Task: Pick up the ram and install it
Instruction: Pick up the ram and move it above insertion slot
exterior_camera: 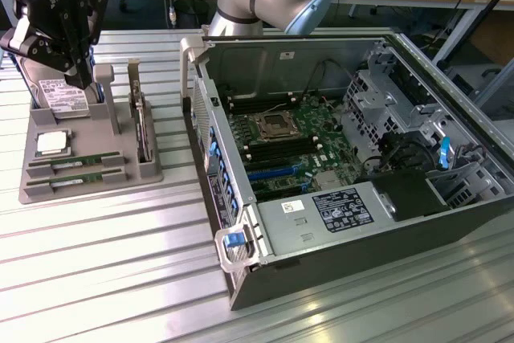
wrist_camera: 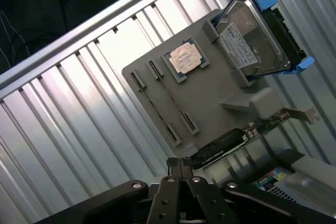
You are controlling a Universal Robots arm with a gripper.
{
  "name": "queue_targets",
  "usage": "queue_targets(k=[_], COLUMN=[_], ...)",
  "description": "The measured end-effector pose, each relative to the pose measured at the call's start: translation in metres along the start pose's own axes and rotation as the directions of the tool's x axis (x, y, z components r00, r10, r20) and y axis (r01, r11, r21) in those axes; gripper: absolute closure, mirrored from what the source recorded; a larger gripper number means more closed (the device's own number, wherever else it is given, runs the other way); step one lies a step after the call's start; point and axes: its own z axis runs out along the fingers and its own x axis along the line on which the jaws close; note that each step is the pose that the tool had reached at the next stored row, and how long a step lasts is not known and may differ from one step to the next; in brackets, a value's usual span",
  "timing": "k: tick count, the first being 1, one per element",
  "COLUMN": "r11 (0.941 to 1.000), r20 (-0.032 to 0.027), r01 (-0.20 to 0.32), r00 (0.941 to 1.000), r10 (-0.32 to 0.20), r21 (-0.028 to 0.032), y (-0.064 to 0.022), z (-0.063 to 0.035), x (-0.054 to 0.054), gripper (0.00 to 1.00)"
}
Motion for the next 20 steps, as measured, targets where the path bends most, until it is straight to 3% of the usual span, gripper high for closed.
queue_targets(k=[9,20], r11=[0.9958,0.9824], r20=[-0.004,-0.0078], r01=[0.091,0.187], r00=[0.9958,0.9823], r10=[-0.091,-0.187], r21=[-0.0024,-0.0053], y=[0.0,0.0], z=[0.0,0.0], x=[0.0,0.0], gripper=[0.89,0.89])
